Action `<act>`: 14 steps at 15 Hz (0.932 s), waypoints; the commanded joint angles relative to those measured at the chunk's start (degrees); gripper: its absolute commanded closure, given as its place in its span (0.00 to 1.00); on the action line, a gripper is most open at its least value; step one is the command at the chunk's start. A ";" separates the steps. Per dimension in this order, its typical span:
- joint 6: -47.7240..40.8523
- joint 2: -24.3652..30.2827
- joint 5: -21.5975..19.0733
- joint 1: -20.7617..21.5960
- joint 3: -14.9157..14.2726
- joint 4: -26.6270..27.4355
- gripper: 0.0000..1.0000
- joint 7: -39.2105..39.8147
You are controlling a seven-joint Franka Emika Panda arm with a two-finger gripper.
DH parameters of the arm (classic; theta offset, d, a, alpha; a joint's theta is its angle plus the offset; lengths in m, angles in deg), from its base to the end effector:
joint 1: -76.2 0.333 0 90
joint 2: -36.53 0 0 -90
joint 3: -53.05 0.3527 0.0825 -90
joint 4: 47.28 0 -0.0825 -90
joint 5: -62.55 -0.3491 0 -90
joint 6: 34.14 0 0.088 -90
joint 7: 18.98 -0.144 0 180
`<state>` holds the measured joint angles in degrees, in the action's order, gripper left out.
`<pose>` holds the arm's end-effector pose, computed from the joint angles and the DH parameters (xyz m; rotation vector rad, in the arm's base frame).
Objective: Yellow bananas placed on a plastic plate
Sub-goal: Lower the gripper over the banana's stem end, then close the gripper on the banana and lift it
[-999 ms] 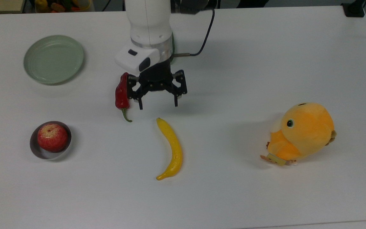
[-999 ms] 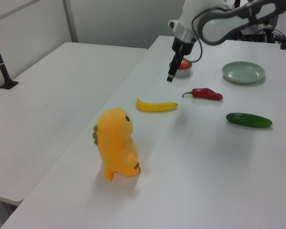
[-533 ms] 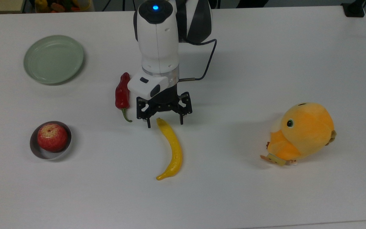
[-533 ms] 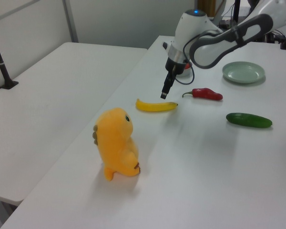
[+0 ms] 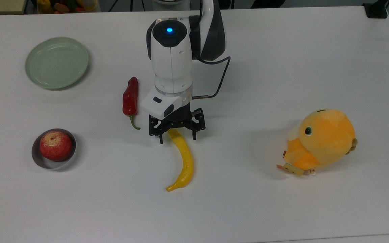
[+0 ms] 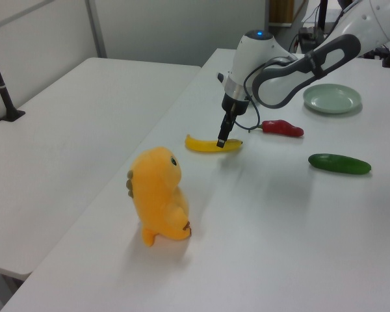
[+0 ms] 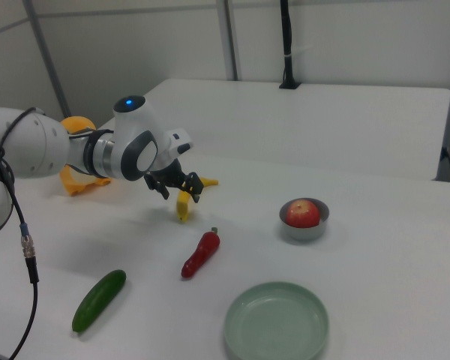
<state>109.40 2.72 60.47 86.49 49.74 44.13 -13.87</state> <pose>0.7200 0.0960 0.3377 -3.0847 -0.3099 -0.5017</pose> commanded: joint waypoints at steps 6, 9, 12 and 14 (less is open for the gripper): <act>1.75 -1.69 4.37 0.26 0.77 -0.88 0.50 -1.68; 1.66 -1.69 5.07 0.18 1.47 -0.88 0.91 -1.68; 1.49 -1.35 4.99 0.09 1.47 -0.88 0.98 -1.68; 0.96 0.14 4.90 -0.09 1.56 -0.88 0.98 -1.68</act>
<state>109.79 1.28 64.27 86.52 51.06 43.20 -13.92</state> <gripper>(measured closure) 0.692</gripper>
